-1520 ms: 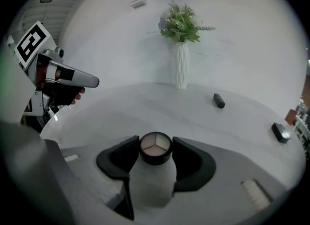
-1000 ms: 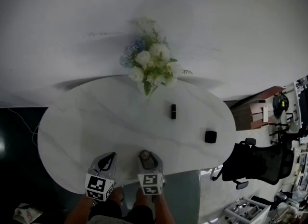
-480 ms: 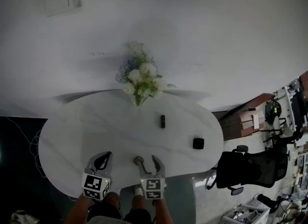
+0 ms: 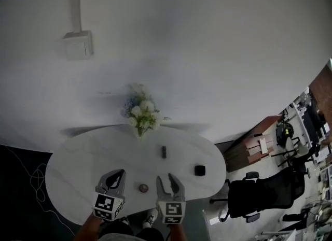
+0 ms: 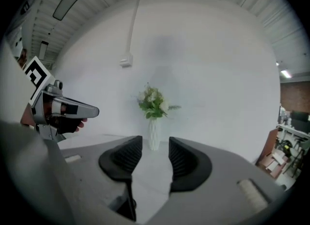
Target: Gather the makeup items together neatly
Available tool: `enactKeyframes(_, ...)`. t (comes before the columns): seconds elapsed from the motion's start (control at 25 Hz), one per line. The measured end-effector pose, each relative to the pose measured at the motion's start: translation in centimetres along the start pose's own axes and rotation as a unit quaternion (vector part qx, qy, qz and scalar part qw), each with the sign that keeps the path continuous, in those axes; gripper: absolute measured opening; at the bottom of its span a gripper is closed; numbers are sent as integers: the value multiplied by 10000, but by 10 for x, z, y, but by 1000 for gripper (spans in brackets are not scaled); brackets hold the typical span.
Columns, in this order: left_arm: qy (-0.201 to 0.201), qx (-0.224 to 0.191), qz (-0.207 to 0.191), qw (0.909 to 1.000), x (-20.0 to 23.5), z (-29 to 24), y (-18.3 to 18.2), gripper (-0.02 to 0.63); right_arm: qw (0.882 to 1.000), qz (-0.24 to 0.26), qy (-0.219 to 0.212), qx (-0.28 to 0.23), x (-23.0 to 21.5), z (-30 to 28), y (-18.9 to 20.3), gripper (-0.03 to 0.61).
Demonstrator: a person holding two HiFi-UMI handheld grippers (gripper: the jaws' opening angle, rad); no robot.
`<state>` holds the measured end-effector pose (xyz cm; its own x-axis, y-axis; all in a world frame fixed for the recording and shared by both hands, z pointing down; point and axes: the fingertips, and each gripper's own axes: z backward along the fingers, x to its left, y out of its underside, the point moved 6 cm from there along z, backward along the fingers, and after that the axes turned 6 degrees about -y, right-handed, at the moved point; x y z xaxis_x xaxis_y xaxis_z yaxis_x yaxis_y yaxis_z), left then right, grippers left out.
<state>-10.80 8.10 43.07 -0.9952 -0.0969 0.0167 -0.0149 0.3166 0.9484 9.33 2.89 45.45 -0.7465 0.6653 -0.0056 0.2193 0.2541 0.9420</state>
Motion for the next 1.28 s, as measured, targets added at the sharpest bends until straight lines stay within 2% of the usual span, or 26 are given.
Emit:
enactKeyframes(0.2,86,-283,-116,9995,-11,5,-26,11,9990,133,170,-400,-4,19,-30,107)
enactKeyframes(0.28,116,-324,-133,9993,-15,8,-29,11,9984,147,224,-493,-3,26,-36,89)
enactKeyframes(0.4,128,-354,-135,9992,-18,9,-33,11,9982,146,248,-532,-2,32,-38,30)
enactKeyframes(0.8,246,-292,-144,9992,-19,11,-27,11,9980,97,402,-469,2,40,-30,8)
enactKeyframes(1.28,777,-224,-178,9966,-20,-13,-23,11,9955,-27,893,-324,-8,34,-20,6)
